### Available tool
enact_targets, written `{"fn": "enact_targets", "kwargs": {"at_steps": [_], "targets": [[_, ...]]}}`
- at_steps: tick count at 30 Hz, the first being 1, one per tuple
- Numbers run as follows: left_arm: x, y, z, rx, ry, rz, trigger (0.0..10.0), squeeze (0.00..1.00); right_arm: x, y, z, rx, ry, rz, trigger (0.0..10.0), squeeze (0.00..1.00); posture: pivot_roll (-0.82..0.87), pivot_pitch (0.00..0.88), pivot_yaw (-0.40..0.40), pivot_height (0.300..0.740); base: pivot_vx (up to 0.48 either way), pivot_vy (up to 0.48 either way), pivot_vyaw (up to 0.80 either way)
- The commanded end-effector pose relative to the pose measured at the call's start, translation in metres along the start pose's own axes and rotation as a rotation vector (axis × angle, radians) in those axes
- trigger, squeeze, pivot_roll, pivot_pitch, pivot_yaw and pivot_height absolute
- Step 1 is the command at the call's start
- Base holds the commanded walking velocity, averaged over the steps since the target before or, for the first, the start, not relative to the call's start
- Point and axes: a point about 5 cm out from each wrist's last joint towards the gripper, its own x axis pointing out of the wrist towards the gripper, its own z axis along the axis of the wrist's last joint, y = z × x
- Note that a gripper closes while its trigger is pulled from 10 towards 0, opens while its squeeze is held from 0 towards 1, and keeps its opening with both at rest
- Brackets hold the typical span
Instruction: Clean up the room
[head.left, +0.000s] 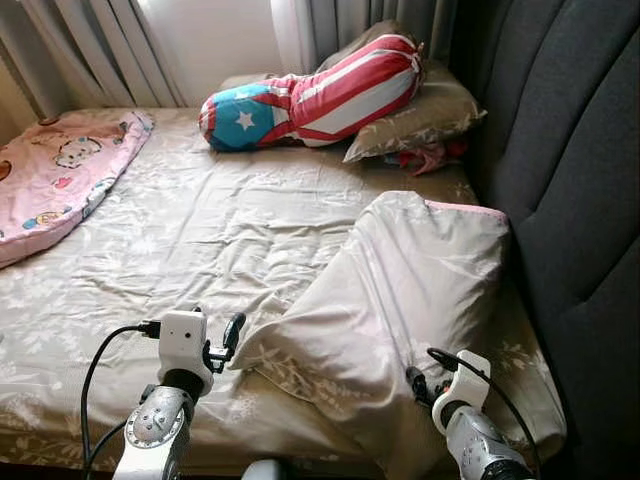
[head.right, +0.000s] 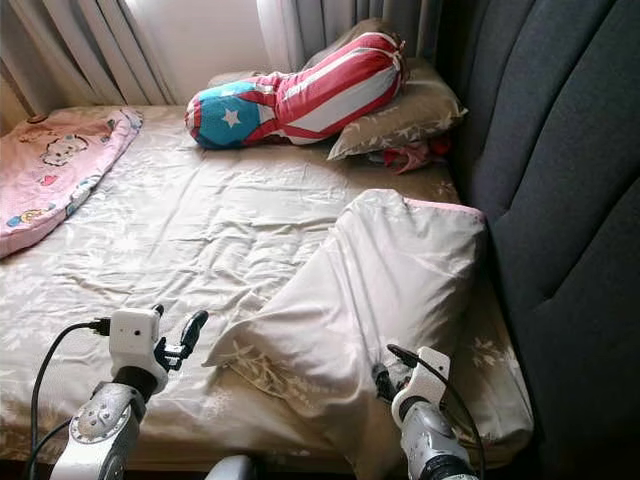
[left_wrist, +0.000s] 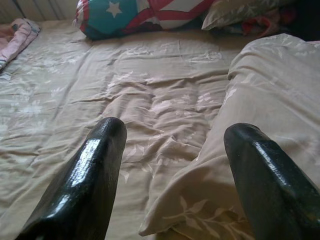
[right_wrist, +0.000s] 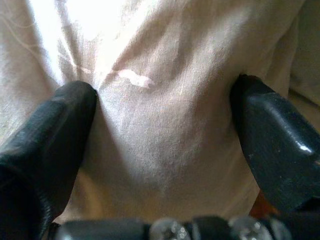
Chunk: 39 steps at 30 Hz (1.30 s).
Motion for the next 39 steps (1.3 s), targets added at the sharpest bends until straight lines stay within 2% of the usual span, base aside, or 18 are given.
{"fn": "enact_targets", "kwargs": {"at_steps": [1, 8, 18, 22, 23, 24, 25, 39], "targets": [[-0.004, 0.001, 0.001, 0.009, 0.011, -0.007, 10.0, 0.00, -0.004, 0.001, -0.031, -0.006, 0.138, 0.014, 10.0, 0.00, 0.12, 0.093, 0.068, 0.659, 0.000, 0.000, 0.00], [-0.007, 0.004, 0.003, 0.019, 0.022, -0.013, 10.0, 0.00, -0.007, 0.006, -0.050, -0.078, 0.233, 0.046, 10.0, 0.00, 0.12, 0.102, 0.075, 0.659, 0.000, 0.000, 0.00], [-0.013, 0.002, 0.005, 0.023, 0.032, -0.025, 10.0, 0.00, -0.011, 0.014, -0.067, -0.076, 0.287, 0.065, 10.0, 0.00, 0.15, 0.121, 0.083, 0.659, 0.000, 0.000, 0.00], [-0.014, 0.004, 0.007, 0.028, 0.035, -0.024, 10.0, 0.00, -0.010, 0.018, -0.065, -0.061, 0.275, 0.086, 10.0, 0.00, 0.16, 0.127, 0.086, 0.659, 0.000, 0.000, 0.00], [-0.015, 0.005, 0.007, 0.030, 0.037, -0.023, 10.0, 0.00, -0.009, 0.020, -0.065, -0.066, 0.272, 0.097, 1.4, 0.00, 0.16, 0.132, 0.088, 0.659, 0.000, 0.000, 0.00], [-0.015, 0.005, 0.007, 0.031, 0.038, -0.023, 10.0, 0.00, -0.009, 0.020, -0.065, -0.068, 0.272, 0.098, 1.4, 0.00, 0.16, 0.132, 0.088, 0.659, 0.000, 0.000, 0.00], [-0.016, 0.005, 0.007, 0.032, 0.041, -0.023, 10.0, 0.00, -0.009, 0.021, -0.065, -0.067, 0.271, 0.099, 0.0, 0.00, 0.16, 0.134, 0.088, 0.659, 0.000, 0.000, 0.00], [-0.014, 0.001, 0.003, 0.019, 0.058, -0.022, 10.0, 0.00, -0.009, 0.015, -0.059, -0.046, 0.235, 0.094, 0.0, 0.00, 0.14, 0.120, 0.076, 0.659, 0.000, 0.000, 0.00]]}}
